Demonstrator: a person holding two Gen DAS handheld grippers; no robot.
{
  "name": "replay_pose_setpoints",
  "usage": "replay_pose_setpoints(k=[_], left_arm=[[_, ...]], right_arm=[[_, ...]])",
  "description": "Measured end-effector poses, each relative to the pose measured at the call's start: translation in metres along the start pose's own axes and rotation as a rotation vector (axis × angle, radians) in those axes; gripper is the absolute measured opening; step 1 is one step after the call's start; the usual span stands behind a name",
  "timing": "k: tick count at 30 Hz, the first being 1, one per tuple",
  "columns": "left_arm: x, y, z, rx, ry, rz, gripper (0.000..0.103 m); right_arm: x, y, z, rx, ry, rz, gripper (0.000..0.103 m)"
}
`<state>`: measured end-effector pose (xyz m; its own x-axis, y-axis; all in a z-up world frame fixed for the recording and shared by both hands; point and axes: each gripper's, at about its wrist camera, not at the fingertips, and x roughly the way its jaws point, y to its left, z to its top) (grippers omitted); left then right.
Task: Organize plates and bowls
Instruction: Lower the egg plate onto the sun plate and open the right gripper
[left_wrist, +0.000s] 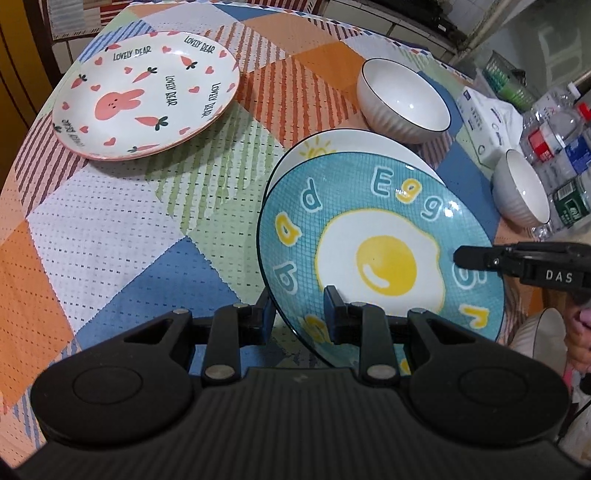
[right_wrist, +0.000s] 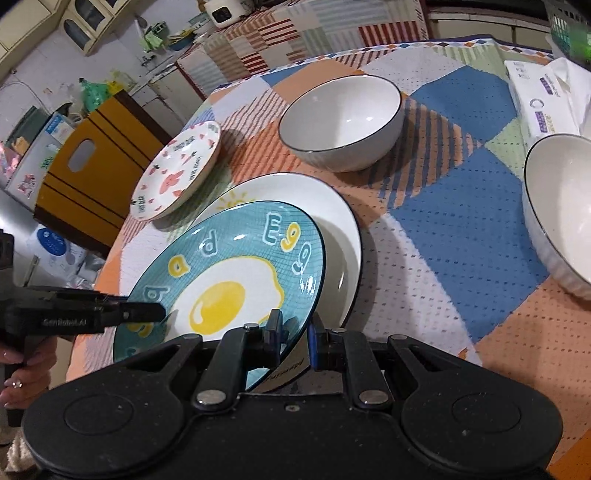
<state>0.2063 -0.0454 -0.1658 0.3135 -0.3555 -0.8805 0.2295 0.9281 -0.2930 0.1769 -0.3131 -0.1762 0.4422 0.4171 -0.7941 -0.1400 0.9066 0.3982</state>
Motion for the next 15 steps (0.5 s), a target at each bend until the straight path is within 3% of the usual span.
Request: replay_pose_setpoints(k=[6, 11, 15], left_arm=[[0.007, 0.000, -0.002, -0.008, 0.013, 0.012, 0.027], [0.011, -0.006, 0.000, -0.011, 0.045, 0.018, 0.026], [0.014, -0.017, 0.004, 0.032, 0.057, 0.076, 0.026]], right_arm=[[0.006, 0.019, 0.005, -0.091, 0.048, -0.111, 0.024], [0.016, 0.061, 0.003, -0.285, 0.061, -0.357, 0.038], [0.030, 0.073, -0.001, -0.358, 0.074, -0.483, 0.039]])
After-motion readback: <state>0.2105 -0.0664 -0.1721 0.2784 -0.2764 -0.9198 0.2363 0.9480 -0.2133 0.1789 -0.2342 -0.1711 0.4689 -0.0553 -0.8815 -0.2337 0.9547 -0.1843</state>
